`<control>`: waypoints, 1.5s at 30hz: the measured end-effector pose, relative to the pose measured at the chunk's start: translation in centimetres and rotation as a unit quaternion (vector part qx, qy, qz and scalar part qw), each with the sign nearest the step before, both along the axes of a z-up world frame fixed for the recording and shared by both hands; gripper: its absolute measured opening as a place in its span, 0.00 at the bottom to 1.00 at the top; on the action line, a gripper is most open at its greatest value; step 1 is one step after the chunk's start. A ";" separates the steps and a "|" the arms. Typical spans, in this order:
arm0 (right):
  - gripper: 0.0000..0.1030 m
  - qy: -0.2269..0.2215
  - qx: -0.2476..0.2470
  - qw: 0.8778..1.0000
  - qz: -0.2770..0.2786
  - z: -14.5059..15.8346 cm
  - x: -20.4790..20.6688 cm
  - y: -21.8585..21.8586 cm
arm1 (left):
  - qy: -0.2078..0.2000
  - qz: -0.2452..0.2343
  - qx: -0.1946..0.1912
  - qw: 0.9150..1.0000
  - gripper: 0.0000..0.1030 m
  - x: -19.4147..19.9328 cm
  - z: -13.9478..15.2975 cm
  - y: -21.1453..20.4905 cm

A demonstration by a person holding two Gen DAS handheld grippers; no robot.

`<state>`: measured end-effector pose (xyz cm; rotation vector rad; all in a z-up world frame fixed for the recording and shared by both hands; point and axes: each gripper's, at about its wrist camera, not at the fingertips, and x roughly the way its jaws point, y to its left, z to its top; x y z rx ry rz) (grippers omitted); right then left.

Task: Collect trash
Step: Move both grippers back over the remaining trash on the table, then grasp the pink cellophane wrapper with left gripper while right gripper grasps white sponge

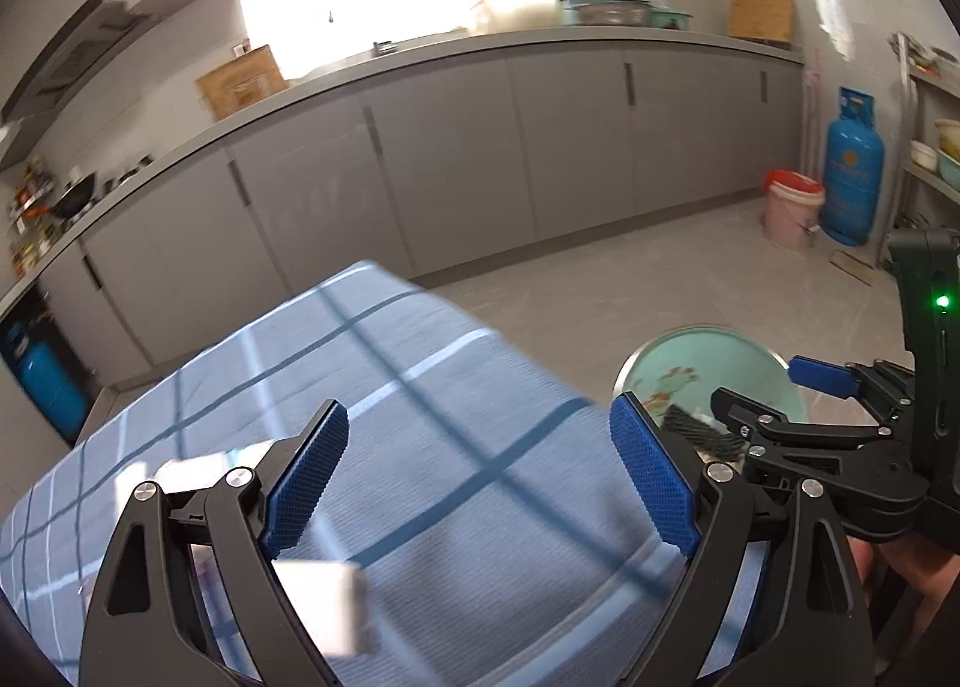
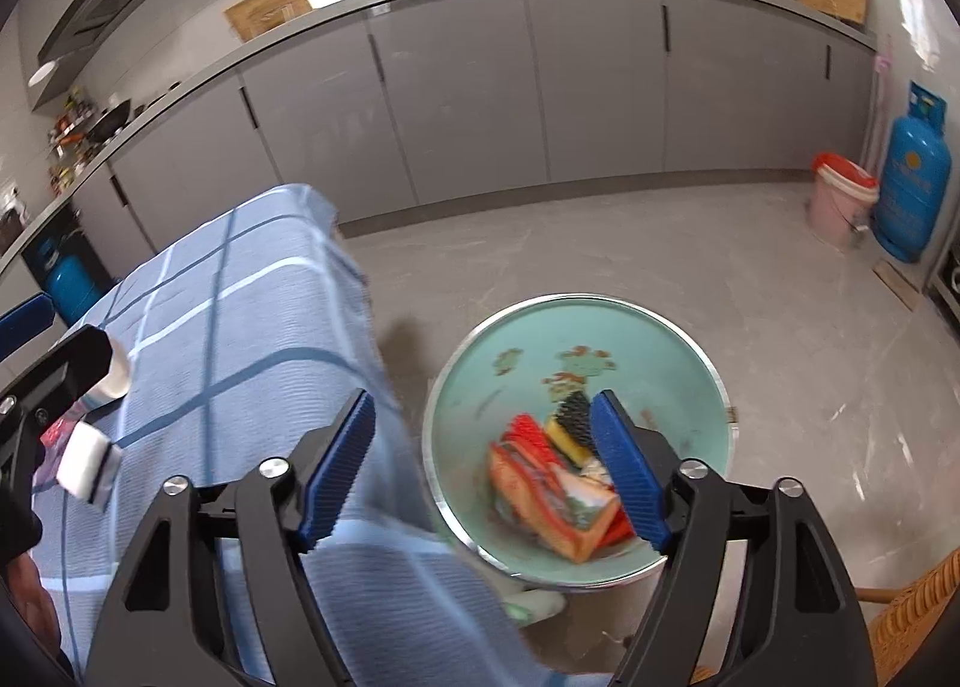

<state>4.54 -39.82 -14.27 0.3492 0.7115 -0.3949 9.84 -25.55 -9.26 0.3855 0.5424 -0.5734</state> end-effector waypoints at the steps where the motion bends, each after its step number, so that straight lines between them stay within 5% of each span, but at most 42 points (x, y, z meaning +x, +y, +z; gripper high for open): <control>1: 0.76 0.001 -0.001 1.000 0.006 0.2 0.3 0.9 | 0.004 0.010 -0.001 1.000 0.85 0.2 0.0 0.9; 14: 0.88 0.008 -0.020 0.997 0.069 2.2 3.8 10.4 | -0.009 0.105 0.015 0.994 0.85 2.0 0.4 12.4; 28: 0.91 0.023 -0.038 0.990 0.134 2.4 6.8 18.8 | 0.016 0.237 0.019 0.971 0.85 5.5 -1.6 25.1; 45: 0.92 0.029 -0.042 0.986 0.159 1.7 7.4 21.5 | 0.096 0.213 0.000 0.972 0.85 7.3 -5.1 25.1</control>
